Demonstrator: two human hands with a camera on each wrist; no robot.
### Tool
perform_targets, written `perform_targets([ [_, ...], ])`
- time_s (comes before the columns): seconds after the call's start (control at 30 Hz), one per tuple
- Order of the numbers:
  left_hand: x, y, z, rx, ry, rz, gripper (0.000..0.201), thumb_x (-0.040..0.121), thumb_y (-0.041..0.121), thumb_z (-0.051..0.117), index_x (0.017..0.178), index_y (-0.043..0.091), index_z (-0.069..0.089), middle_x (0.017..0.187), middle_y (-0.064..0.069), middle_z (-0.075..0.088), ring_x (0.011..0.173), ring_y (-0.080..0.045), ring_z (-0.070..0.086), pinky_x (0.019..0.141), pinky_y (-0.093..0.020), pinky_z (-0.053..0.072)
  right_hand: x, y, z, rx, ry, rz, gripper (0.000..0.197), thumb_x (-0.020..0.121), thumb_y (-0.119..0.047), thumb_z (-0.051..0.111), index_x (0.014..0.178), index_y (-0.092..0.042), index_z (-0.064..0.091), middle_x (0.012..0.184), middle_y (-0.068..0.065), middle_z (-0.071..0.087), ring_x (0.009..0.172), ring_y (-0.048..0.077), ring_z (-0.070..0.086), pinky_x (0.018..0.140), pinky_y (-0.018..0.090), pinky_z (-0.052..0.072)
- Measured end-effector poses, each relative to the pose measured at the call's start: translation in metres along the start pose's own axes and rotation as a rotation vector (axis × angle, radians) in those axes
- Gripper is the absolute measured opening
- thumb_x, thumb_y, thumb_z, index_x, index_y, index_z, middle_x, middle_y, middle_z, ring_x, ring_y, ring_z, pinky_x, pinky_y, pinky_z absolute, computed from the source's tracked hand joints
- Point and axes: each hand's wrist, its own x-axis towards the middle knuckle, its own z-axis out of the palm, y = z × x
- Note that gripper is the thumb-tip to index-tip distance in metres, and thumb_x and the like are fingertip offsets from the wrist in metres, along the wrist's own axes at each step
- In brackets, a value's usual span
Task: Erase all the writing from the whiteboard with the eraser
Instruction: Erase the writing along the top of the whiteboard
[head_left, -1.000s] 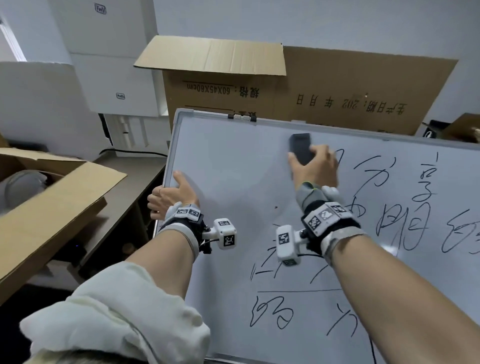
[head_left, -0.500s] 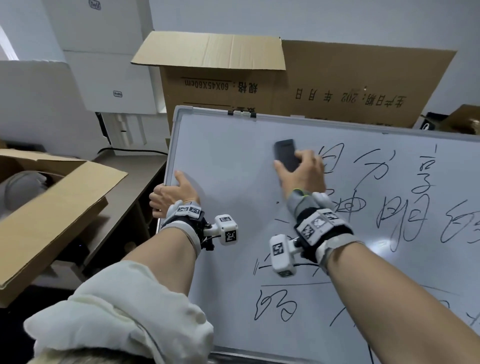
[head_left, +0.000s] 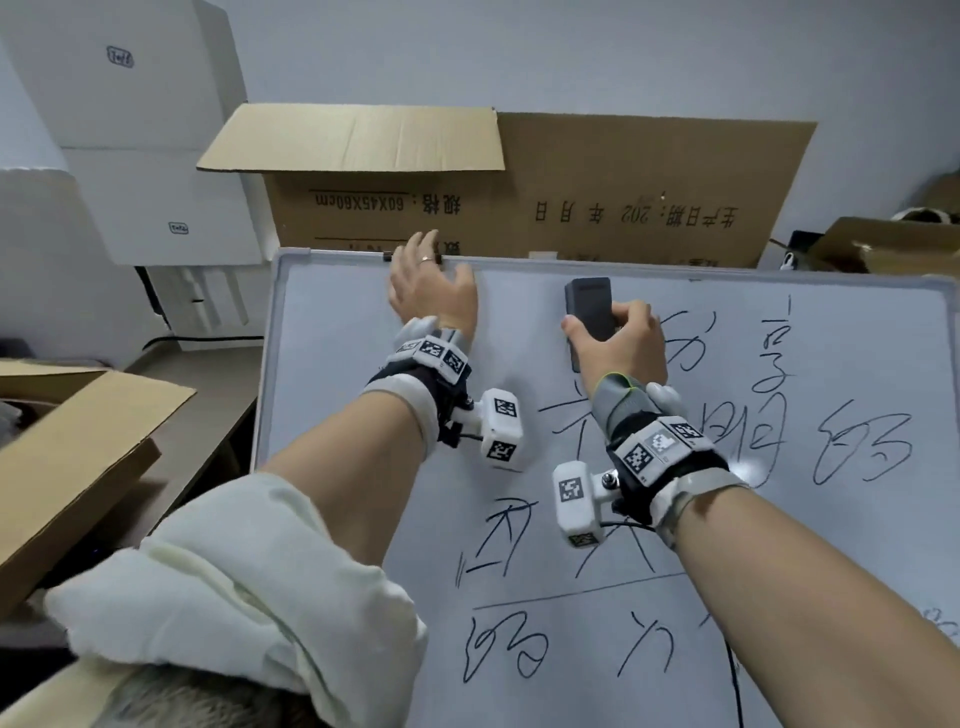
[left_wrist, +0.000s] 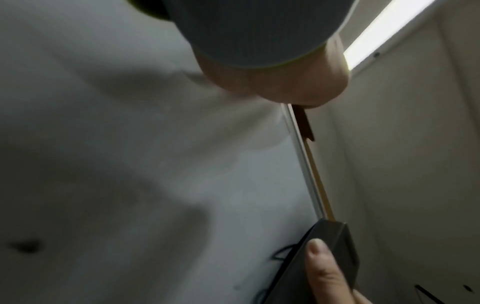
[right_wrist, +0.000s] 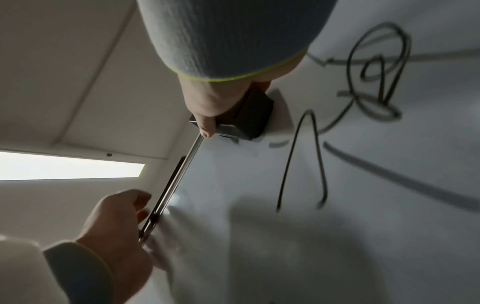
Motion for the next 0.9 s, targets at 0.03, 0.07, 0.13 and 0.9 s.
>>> perform_targets([
  [0.03, 0.002, 0.011, 0.009, 0.046, -0.058, 0.054, 0.049, 0.087, 0.033, 0.054, 0.136, 0.033, 0.054, 0.153, 0.011, 0.039, 0.147, -0.016, 0.020, 0.121, -0.043, 0.006, 0.007, 0.005, -0.006, -0.002, 0.018, 0.012, 0.055, 0.066, -0.064, 0.067, 0.103, -0.027, 0.050, 0.108, -0.005, 0.055, 0.102, 0.020, 0.055, 0.071, 0.035, 0.051],
  [0.07, 0.003, 0.020, 0.017, 0.118, -0.111, 0.110, 0.047, 0.089, 0.034, 0.052, 0.136, 0.035, 0.054, 0.154, 0.012, 0.038, 0.148, -0.016, 0.017, 0.120, -0.044, 0.002, 0.012, 0.010, -0.011, -0.014, 0.033, 0.018, 0.056, 0.066, -0.065, 0.067, 0.103, -0.027, 0.050, 0.108, -0.005, 0.055, 0.101, 0.021, 0.055, 0.069, 0.035, 0.051],
  [0.13, 0.004, 0.034, 0.037, 0.246, -0.218, 0.172, 0.044, 0.093, 0.040, 0.045, 0.136, 0.039, 0.052, 0.154, 0.012, 0.037, 0.150, -0.016, 0.013, 0.119, -0.047, -0.006, 0.024, 0.023, -0.020, -0.037, 0.067, 0.027, 0.056, 0.068, -0.065, 0.066, 0.103, -0.024, 0.049, 0.108, -0.003, 0.055, 0.101, 0.022, 0.055, 0.065, 0.032, 0.046],
  [0.9, 0.015, 0.021, 0.040, 0.331, -0.425, 0.257, 0.053, 0.099, 0.011, 0.033, 0.123, 0.050, 0.059, 0.127, 0.011, 0.056, 0.132, -0.018, 0.034, 0.119, -0.050, -0.005, -0.023, 0.015, 0.019, 0.035, -0.199, -0.189, 0.047, 0.062, -0.061, 0.073, 0.091, -0.031, 0.053, 0.095, -0.015, 0.054, 0.092, 0.012, 0.054, 0.066, 0.029, 0.044],
])
